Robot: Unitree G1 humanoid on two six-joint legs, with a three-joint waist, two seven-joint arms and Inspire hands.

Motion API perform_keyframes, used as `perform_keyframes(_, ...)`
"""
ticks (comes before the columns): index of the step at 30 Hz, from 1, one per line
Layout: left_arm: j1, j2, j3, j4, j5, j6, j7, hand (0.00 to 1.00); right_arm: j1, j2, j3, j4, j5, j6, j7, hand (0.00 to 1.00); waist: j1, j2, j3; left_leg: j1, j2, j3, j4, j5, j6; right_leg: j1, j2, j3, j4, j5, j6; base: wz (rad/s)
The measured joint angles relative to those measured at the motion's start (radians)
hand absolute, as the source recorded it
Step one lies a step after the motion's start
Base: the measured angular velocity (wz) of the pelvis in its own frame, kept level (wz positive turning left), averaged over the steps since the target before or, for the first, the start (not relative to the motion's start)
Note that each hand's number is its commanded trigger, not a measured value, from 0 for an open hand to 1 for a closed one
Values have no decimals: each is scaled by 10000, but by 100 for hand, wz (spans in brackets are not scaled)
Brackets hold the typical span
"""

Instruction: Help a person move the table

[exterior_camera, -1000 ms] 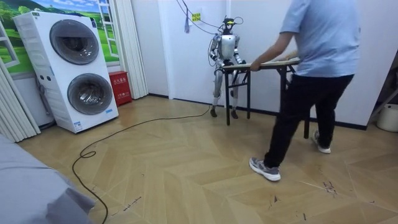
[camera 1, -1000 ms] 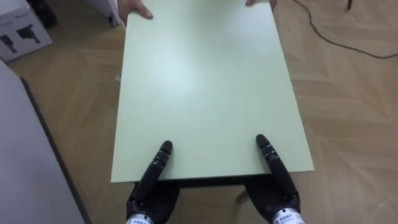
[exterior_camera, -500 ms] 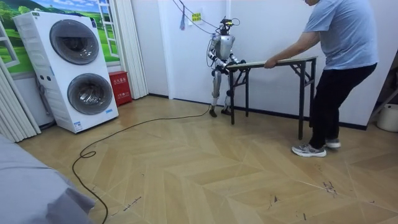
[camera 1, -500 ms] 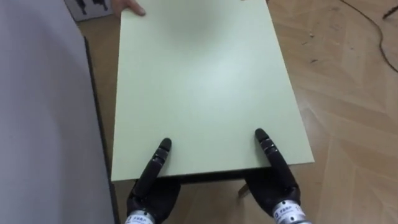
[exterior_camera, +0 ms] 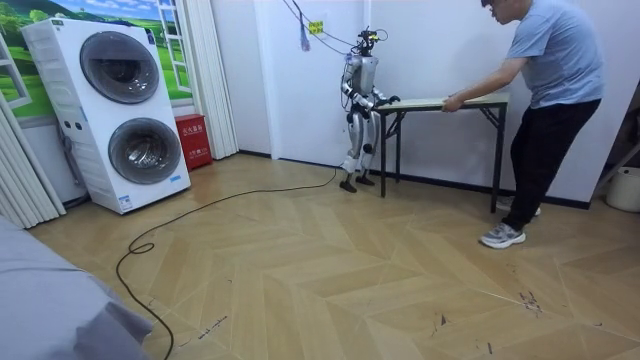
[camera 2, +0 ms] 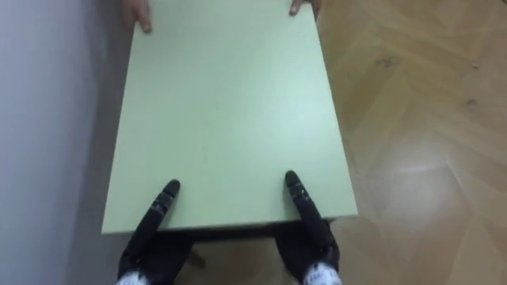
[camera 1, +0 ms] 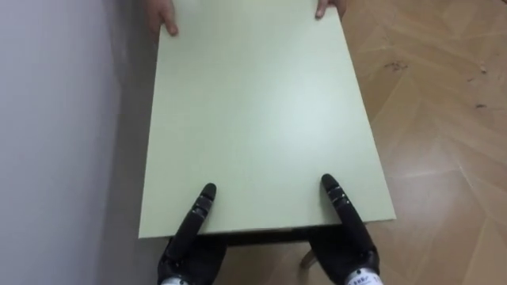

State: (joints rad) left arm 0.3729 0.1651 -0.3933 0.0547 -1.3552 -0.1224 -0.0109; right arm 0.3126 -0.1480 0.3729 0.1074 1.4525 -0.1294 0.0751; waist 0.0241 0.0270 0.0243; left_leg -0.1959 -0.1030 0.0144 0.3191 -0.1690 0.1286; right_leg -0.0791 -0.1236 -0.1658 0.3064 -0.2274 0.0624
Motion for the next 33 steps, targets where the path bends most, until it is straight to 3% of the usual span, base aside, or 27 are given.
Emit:
perform_keyframes(2, -33, 4, 2, 36, 38, 0, 1, 100, 24, 34, 2, 0, 1, -2, -41, 100, -3, -22, 11, 121, -26, -206, -45, 0, 1, 121, 28, 16, -116, 45, 18, 29)
perform_keyframes(7, -99, -77, 66, 75, 196, 16, 104, 100, 3, 75, -4, -2, 3, -13, -148, 100, 54, -193, 46, 351, -167, -456, -255, 0, 1, 534, 60, 558, -655, 58, 23, 17)
perform_keyframes(12, -102, -222, 160, 75, 338, 80, 208, 100, -10, 73, -5, 0, -4, -13, -178, 100, 68, -291, 107, 486, -168, -516, -396, 0, 0, 646, 72, 570, -702, 58, 23, 4)
perform_keyframes(19, -155, -328, 272, 95, 638, 88, 319, 100, -2, 144, -11, 8, -15, -19, -177, 100, -46, -327, 127, 593, -174, -526, -522, -1, -1, 707, 78, 569, -663, 58, 24, 5)
perform_keyframes(21, -213, -316, 283, 180, 661, 86, 317, 100, 7, 158, -10, 21, -16, -7, -177, 100, -46, -327, 128, 642, -176, -706, -526, -1, -1, 718, 101, 614, -710, 42, 43, 2)
perform_keyframes(22, -278, -323, 282, 243, 708, 74, 316, 100, 10, 182, -25, 34, -13, -5, -177, 100, -40, -321, 132, 670, -179, -935, -530, -1, -2, 711, 222, 857, -917, 30, 52, 4)
perform_keyframes(23, -321, -328, 282, 279, 721, 70, 315, 100, 12, 197, -37, 36, -13, -5, -177, 100, -37, -317, 134, 678, -178, -1040, -531, -1, -2, 663, 297, 946, -1097, 34, 45, 5)
perform_keyframes(24, -411, -329, 279, 376, 727, 64, 298, 100, 12, 204, -43, 39, -12, -8, -177, 100, -18, -313, 137, 707, -180, -1047, -534, -3, -5, 432, 398, 1146, -1461, 183, -167, 8)
perform_keyframes(25, -464, -369, 258, 484, 727, 69, 284, 100, 30, 190, -64, 56, -12, -14, -177, 100, -34, -246, 155, 774, -161, -1042, -543, -3, -11, 406, 434, 1087, -1418, 301, -314, 9)
perform_keyframes(28, -506, -404, 283, 840, 740, 55, 31, 100, 48, 221, -27, 205, -6, -26, -176, 100, -59, -225, 153, 1228, -17, -292, -1029, -4, -16, 757, 555, 1089, -1349, 380, -340, 4)
perform_keyframes(30, -553, -420, 286, 975, 941, 38, -61, 100, 66, 290, -48, 283, -5, -22, -126, 100, -188, -227, 151, 1310, 14, -27, -1095, -4, -16, 842, 555, 1088, -1346, 380, -339, 24)
perform_keyframes(31, -582, -458, 277, 1056, 1011, 58, -77, 88, 139, 334, -118, 324, -8, -19, -76, 74, -199, -227, 138, 1386, 15, 75, -1142, -4, -16, 850, 546, 1089, -1338, 382, -336, 24)
perform_keyframes(32, -586, -470, 259, 1095, 1035, 68, -78, 58, 176, 345, -171, 325, -11, -6, -75, 17, -201, -226, 114, 1405, 13, 92, -1164, -4, -15, 863, 541, 1084, -1334, 382, -335, 13)
perform_keyframes(33, -622, -492, 211, 1152, 1067, 81, -81, 29, 227, 371, -268, 340, -28, 20, -63, 0, -200, -218, 108, 1444, 4, 93, -1170, -4, -15, 909, 536, 1085, -1339, 392, -327, 6)
